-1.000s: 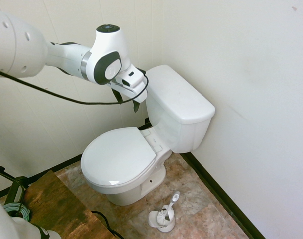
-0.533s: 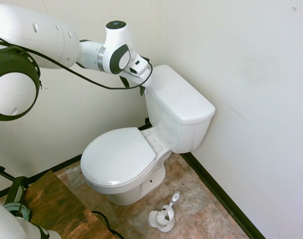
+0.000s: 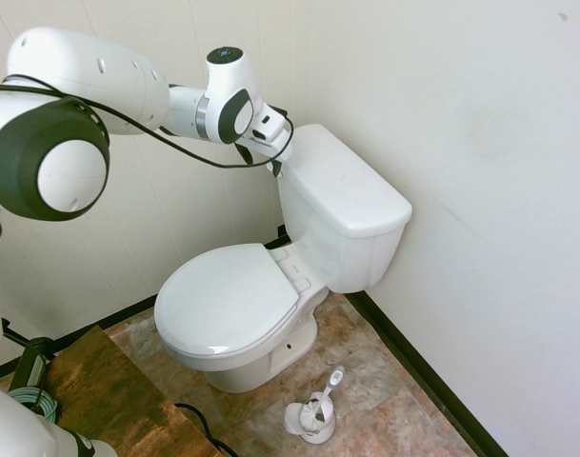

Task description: Flush the toilet

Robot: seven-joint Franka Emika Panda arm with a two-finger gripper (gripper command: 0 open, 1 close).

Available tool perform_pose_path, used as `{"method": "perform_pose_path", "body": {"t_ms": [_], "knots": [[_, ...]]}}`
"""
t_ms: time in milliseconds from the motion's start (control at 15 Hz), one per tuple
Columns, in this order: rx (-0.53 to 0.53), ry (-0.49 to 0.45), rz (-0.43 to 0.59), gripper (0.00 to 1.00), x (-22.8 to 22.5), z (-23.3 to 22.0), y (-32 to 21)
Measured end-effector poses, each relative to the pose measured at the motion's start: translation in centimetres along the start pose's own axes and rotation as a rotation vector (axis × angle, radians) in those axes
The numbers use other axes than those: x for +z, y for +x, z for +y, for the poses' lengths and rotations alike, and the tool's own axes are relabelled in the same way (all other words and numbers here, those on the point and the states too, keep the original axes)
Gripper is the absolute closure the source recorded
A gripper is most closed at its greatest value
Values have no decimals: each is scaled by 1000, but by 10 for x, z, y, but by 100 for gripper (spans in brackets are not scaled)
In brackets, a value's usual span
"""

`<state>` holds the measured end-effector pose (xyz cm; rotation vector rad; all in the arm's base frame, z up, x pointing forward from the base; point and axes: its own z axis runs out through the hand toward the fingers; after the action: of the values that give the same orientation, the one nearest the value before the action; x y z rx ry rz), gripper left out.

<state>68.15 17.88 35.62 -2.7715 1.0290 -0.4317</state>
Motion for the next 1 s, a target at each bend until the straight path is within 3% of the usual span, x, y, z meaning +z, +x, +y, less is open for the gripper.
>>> {"method": "perform_pose_path", "body": {"t_ms": [1000], "knots": [[30, 49, 35, 100, 59, -56, 11]]}}
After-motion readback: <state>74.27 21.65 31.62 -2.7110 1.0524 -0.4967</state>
